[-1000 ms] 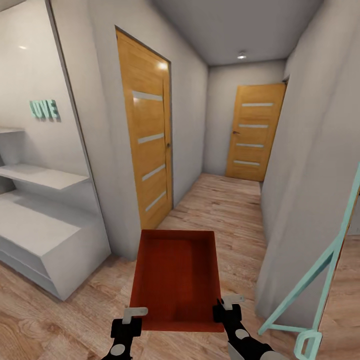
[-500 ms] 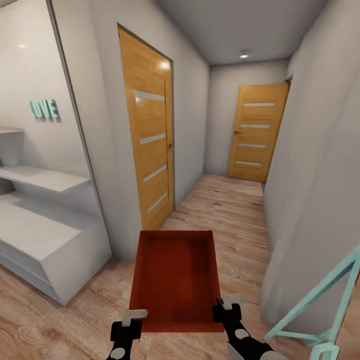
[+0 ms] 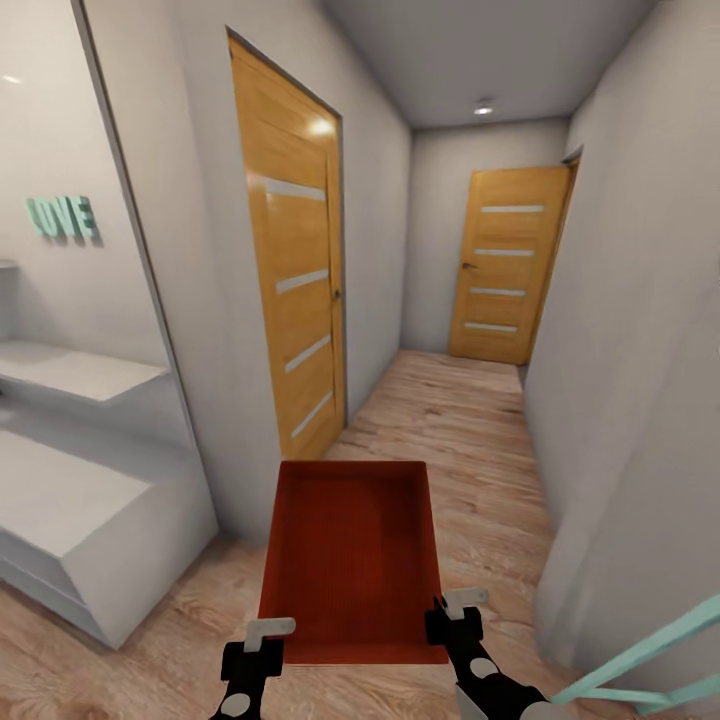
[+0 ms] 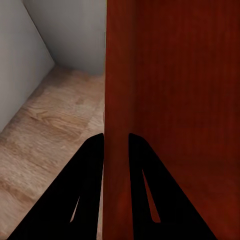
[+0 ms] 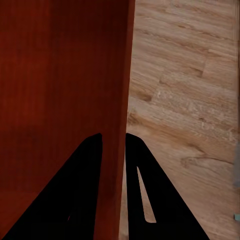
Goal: Move the two storage containers from the living room to the garage. In the garage, place one container on the floor and stack the other container on top of it (either order is fine).
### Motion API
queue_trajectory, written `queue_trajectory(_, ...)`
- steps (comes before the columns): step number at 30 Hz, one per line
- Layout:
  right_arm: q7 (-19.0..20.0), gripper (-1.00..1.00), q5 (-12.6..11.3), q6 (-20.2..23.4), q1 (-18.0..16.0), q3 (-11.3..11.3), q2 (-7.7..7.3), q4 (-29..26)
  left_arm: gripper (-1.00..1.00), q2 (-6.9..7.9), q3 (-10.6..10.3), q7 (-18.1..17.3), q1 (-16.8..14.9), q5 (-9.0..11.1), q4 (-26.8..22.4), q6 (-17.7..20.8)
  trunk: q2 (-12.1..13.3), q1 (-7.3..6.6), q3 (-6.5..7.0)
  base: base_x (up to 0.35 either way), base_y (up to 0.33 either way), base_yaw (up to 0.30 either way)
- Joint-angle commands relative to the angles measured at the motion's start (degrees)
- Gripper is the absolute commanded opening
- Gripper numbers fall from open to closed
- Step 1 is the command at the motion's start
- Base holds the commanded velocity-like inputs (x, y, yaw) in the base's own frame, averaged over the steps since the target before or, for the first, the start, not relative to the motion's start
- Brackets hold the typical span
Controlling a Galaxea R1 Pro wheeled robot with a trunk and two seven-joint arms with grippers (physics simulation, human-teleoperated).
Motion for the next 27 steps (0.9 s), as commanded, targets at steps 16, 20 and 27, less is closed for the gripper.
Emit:
queue_trajectory(16, -2.60, -1.00, -1.49, -0.47, -0.03, -3.05, 0.00, 0.22, -1.00, 0.01, 2.11, 1.90, -0.07, 2.30, -2.37, -2.20, -0.05, 0.03, -0.08, 0.250, 0.218, -0.277)
queue_trajectory(20, -2.60, -1.00, -1.49, -0.47, -0.03, -3.05, 0.00, 0.22, -1.00, 0.01, 2.11, 1.90, -0.07, 2.30, -2.37, -2.20, -0.05, 0.03, -0.08, 0.260, 0.218, -0.281)
queue_trajectory(27, -2.60, -1.00, -1.49, -0.47, -0.03, -3.05, 0.00, 0.22, -1.00, 0.09, 2.11, 1.83, -0.07, 2.30, -2.37, -2.20, -0.05, 0.03, -0.08, 0.293, 0.180, -0.281)
